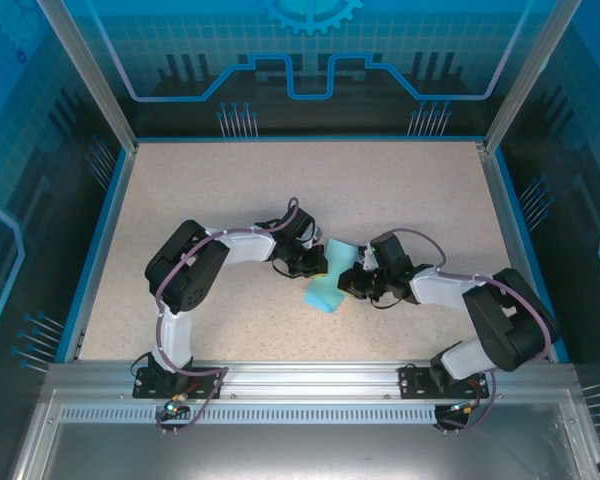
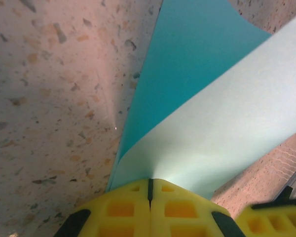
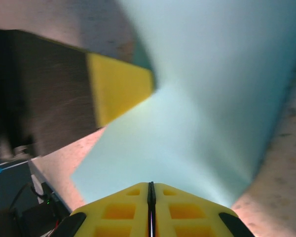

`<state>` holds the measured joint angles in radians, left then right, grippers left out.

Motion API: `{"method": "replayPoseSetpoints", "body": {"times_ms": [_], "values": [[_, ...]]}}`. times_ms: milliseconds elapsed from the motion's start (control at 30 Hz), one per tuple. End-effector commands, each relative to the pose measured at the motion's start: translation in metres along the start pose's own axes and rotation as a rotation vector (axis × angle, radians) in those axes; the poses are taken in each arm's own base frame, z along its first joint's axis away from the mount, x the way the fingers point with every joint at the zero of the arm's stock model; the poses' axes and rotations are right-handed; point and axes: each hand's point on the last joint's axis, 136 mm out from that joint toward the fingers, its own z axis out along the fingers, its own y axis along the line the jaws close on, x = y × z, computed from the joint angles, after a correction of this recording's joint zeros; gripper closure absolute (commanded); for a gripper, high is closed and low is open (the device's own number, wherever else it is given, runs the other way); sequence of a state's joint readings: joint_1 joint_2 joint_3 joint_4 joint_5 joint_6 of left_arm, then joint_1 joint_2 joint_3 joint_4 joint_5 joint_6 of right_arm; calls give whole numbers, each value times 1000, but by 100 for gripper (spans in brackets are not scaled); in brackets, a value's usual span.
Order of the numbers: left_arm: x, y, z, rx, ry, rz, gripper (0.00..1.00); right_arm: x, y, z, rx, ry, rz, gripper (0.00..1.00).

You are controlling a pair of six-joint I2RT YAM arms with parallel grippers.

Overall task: Fold a paper plane with a square sheet of paper (pick it up from the middle)
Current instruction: Fold the square sheet of paper in half at the center of the table.

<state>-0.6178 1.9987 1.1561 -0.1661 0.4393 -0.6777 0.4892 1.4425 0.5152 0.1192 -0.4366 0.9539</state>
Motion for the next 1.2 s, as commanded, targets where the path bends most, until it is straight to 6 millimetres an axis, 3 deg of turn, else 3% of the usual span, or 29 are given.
{"method": "replayPoseSetpoints", "body": {"times_ms": [0, 567, 833, 1000, 1167], "values": [[26, 52, 17, -152, 70, -60, 100, 13, 9, -3, -24, 21, -24, 90], [26, 52, 17, -155, 72, -54, 100, 41, -39, 18, 113, 127, 69, 91], [26, 52, 16, -158, 74, -49, 100, 36, -2, 7, 16, 91, -1, 91], [26, 51, 16, -157, 75, -47, 100, 35, 5, -5, -5, 52, -21, 87], [25, 51, 16, -155, 73, -46, 100, 42, 6, 2, -38, 80, -11, 87]]}}
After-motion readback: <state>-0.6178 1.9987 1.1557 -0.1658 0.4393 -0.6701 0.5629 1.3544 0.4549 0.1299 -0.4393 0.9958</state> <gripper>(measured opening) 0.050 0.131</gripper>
